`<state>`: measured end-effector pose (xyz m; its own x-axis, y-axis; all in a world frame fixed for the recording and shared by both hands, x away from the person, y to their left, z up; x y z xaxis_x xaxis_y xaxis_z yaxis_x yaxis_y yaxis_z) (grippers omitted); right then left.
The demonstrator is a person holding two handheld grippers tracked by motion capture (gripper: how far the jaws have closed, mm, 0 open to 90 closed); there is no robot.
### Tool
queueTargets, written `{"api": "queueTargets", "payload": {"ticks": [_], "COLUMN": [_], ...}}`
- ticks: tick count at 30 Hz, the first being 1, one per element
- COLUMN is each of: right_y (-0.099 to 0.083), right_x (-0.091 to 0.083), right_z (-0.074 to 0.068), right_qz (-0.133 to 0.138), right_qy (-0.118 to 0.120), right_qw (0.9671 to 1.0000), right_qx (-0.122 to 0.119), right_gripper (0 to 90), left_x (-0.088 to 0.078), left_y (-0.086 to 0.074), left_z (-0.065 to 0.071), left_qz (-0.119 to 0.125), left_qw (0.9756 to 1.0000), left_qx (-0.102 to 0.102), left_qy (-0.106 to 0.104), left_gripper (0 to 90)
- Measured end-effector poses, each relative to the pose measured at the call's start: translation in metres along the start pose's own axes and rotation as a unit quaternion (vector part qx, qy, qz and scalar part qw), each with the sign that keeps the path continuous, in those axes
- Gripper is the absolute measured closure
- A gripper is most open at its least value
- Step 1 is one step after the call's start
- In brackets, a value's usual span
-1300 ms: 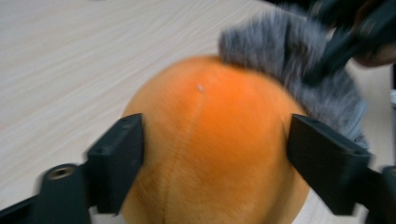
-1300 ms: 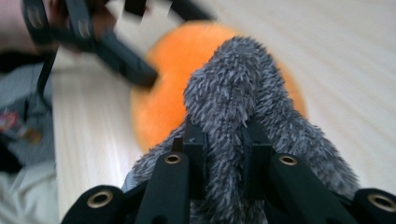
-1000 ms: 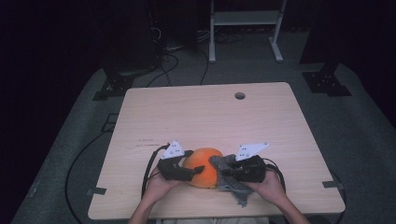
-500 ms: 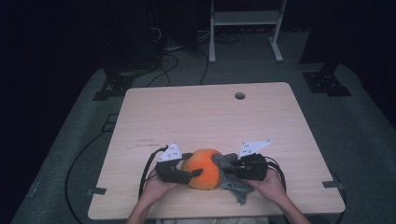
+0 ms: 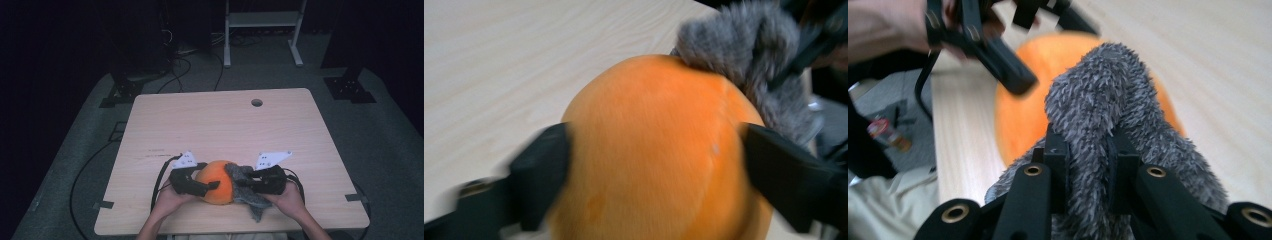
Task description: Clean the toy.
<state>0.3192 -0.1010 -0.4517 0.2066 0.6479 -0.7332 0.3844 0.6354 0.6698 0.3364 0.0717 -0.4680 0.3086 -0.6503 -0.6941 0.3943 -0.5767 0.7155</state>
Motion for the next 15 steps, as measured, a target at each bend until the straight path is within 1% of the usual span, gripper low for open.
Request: {"api": "queueTargets", "payload": {"ticks": [1,2,3,4,5,6,7,8,9,10,11,12,13,14,15], "right_y": [0.006,0.009,0.009,0.013,0.013,0.013,0.013,0.005,0.005,0.001,0.001,0.003,0.003,0.003,0.003], "right_x": [-0.003,-0.004,-0.004,-0.007,-0.007,-0.006,-0.006,0.001,0.001,0.006,0.006,0.007,0.006,0.006,0.006], "right_z": [0.003,0.004,0.004,0.005,0.005,0.007,0.007,0.008,0.008,0.002,0.002,-0.005,-0.005,-0.003,-0.003], "right_qz": [0.012,0.016,0.016,0.025,0.025,0.023,0.023,0.005,0.005,-0.002,-0.002,-0.003,-0.004,-0.002,-0.002], "right_qy": [-0.011,-0.022,-0.022,-0.029,-0.029,-0.029,-0.029,-0.021,-0.021,-0.009,-0.009,-0.011,-0.016,-0.017,-0.017], "right_qw": [0.9999,0.9996,0.9996,0.9993,0.9993,0.9993,0.9993,0.9998,0.9998,0.9999,0.9999,0.9997,0.9996,0.9996,0.9996], "right_qx": [0.001,-0.003,-0.003,-0.007,-0.007,-0.005,-0.005,-0.005,-0.005,-0.011,-0.011,-0.024,-0.025,-0.022,-0.022], "right_gripper": [75.2,75.2,75.2,75.1,75.1,75.2,75.2,75.3,75.3,75.3,75.3,75.3,75.3,75.3,75.3], "left_x": [-0.003,-0.004,-0.004,0.000,0.000,0.001,0.001,-0.001,-0.001,-0.002,-0.002,0.000,0.000,-0.001,-0.001], "left_y": [0.006,0.009,0.009,0.012,0.012,0.011,0.011,0.011,0.011,0.012,0.012,0.009,0.007,0.004,0.004], "left_z": [0.004,0.006,0.006,0.009,0.009,0.012,0.012,0.010,0.010,0.005,0.005,0.001,0.000,0.000,0.000], "left_qz": [0.015,0.022,0.022,0.024,0.024,0.024,0.024,0.021,0.021,0.022,0.022,0.011,0.009,0.009,0.009], "left_qw": [0.9989,0.9968,0.9968,0.9935,0.9935,0.9940,0.9940,0.9961,0.9961,0.9984,0.9984,0.9995,0.9993,0.9992,0.9992], "left_qx": [0.027,0.046,0.046,0.070,0.070,0.074,0.074,0.063,0.063,0.031,0.031,0.016,0.017,0.022,0.022], "left_qy": [0.036,0.062,0.062,0.087,0.087,0.077,0.077,0.058,0.058,0.041,0.041,0.025,0.032,0.033,0.033], "left_gripper": [31.8,33.1,33.4,33.0,32.0,30.4,27.4,20.5,14.1,9.1,8.3,11.9,16.3,21.8,24.4]}}
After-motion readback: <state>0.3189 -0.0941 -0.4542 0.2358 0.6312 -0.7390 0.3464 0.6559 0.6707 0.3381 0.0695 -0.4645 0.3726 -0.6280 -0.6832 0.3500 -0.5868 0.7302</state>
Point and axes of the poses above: each handheld gripper's, and its own axes: x roughly forward along the jaws, y roughly out of its top, z roughly to its right, the point moved 7 cm from there along x, roughly forward along the jaws, and after that the axes turned 14 degrees about -z, right-handed, at the moved point
